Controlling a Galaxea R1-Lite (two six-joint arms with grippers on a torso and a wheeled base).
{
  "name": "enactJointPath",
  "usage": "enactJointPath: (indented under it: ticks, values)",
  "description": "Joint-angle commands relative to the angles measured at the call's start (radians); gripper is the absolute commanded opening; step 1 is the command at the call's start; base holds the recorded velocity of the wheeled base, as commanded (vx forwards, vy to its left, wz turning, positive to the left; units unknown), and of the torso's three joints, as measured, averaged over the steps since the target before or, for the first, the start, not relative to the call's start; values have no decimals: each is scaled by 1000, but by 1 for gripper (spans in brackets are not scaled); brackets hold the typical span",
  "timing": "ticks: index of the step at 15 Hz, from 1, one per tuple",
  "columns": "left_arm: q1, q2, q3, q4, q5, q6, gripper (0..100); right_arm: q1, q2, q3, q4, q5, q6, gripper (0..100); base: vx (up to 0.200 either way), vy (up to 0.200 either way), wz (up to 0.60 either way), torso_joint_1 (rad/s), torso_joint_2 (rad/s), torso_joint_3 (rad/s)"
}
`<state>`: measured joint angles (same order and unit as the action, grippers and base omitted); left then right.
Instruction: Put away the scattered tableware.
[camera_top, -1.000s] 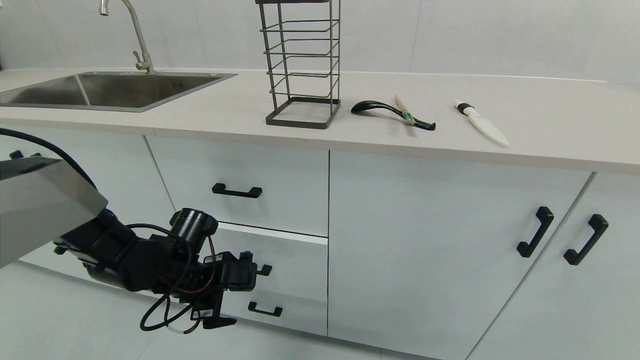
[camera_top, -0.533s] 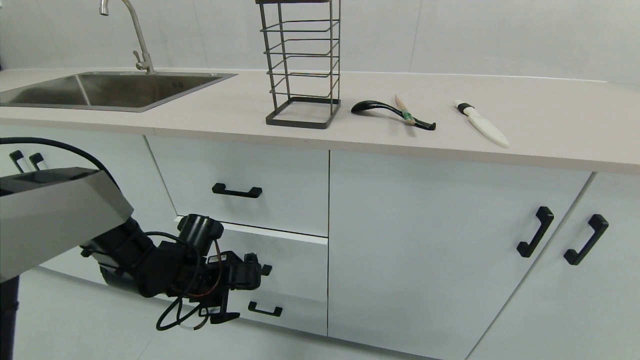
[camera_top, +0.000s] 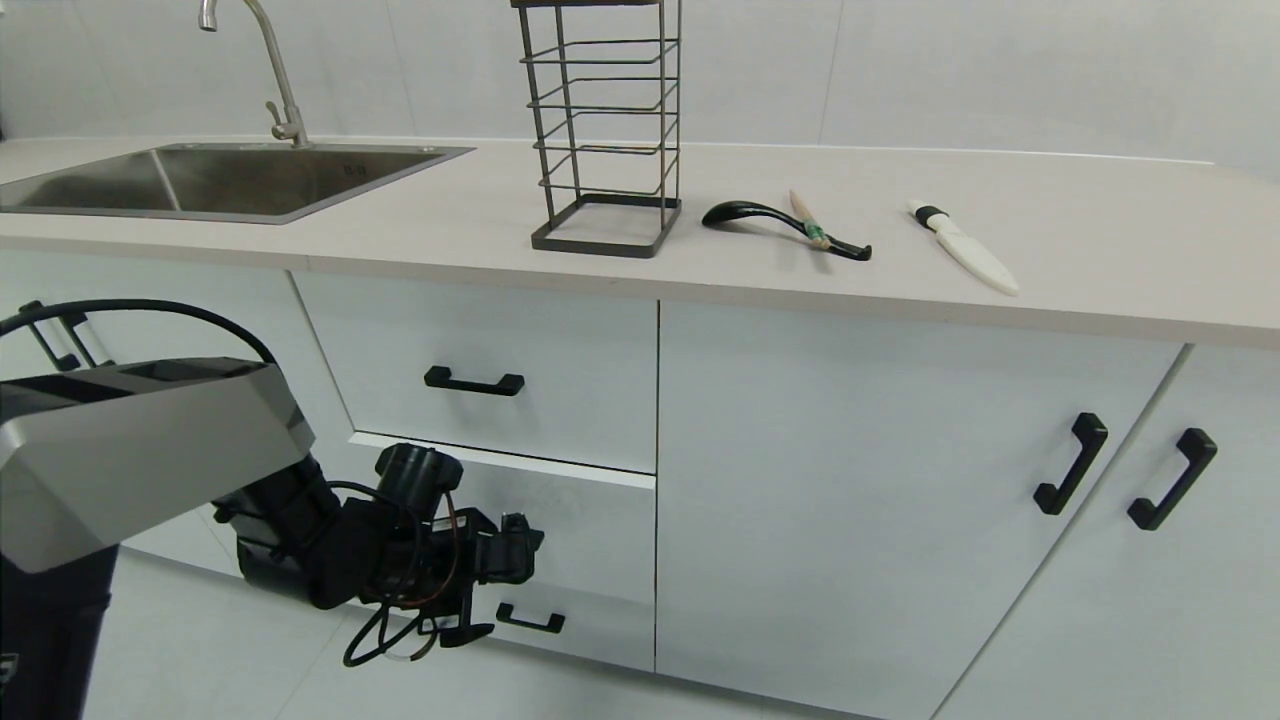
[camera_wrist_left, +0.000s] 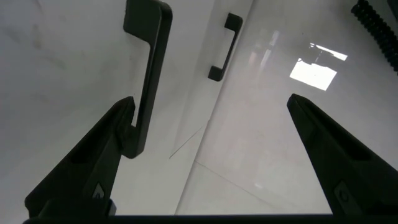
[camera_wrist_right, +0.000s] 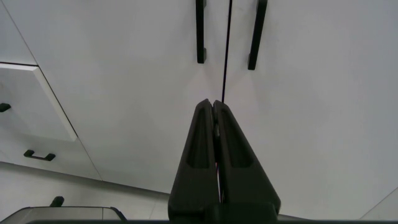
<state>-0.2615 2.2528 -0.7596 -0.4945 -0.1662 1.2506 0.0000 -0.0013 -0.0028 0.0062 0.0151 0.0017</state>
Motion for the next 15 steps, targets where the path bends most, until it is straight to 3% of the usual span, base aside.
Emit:
enactJointPath:
  ticks: [1,5,12,15]
  values:
    - [-5,27,-18,-1,1,4,100,0,1,0,0,0,0,0,0,0,0,0,0,0]
    - [-44,37,-12,11,1,6,100,0,1,0,0,0,0,0,0,0,0,0,0,0]
    - [-48,-38,36,10,-3,-2,100,0,1,0,0,0,0,0,0,0,0,0,0,0]
    - [-48,-239,148,19,-9,-10,100,0,1,0,0,0,0,0,0,0,0,0,0,0]
